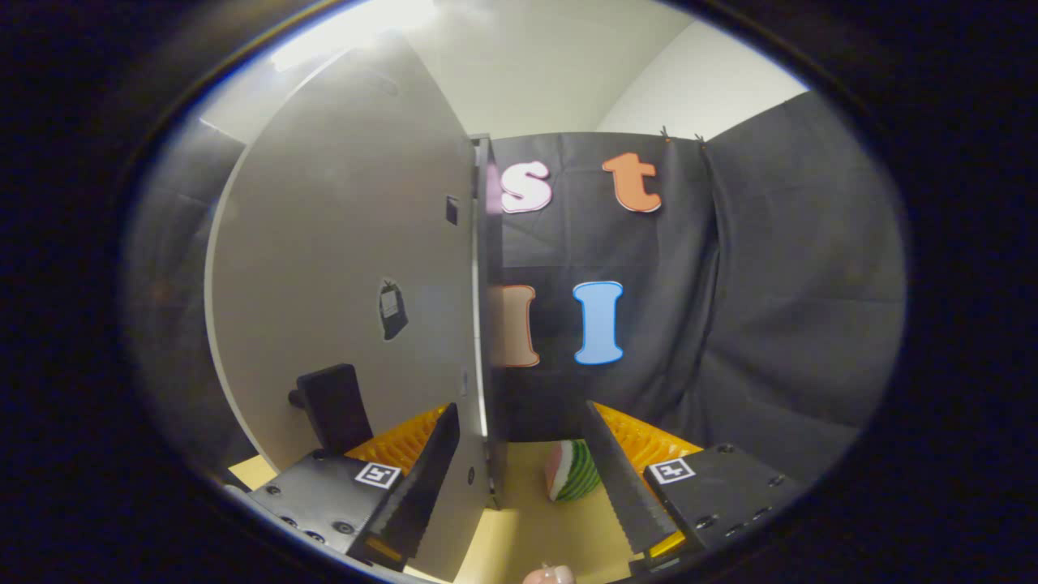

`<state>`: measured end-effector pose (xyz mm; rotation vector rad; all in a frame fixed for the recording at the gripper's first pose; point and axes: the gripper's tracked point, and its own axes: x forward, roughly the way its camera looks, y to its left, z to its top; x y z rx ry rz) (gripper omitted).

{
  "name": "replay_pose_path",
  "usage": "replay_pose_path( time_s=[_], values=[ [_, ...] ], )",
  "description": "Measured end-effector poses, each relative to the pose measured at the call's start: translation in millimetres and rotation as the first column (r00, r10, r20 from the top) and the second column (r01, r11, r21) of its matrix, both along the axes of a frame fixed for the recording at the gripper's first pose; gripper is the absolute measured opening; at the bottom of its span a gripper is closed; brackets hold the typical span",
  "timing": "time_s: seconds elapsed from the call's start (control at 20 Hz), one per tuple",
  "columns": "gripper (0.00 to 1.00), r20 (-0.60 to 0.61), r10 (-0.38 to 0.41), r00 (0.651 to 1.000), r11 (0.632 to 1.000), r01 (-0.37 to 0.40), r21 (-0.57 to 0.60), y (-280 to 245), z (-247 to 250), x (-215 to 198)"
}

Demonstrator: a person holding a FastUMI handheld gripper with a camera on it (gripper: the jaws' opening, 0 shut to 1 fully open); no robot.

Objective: Open the shoe cabinet door, grab the shoes and put them into the shoe cabinet, then close the shoe cabinet door.

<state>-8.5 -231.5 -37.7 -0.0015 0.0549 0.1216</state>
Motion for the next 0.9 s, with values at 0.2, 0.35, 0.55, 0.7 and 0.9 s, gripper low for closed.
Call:
replay_pose_path(
  time_s=[0.2, 0.35, 0.55, 0.7, 0.9],
  values=[
    [0.95, 0.003, -0.004, 1.000, 1.000, 0.004, 0.004, 50, -2, -5],
    [0.95, 0.008, -0.016, 1.000, 1.000, 0.015, 0.025, 85, -4, -3],
    [0.95, 0.011, 0.003, 1.000, 0.997, -0.004, 0.073, 134, -10, 5],
    [0.95, 0.024, 0.045, 0.999, 0.995, -0.047, 0.092, 175, -10, 15],
    [0.96, 0.039, 0.114, 0.993, 0.989, -0.117, 0.089, 233, -15, 38]
  ],
)
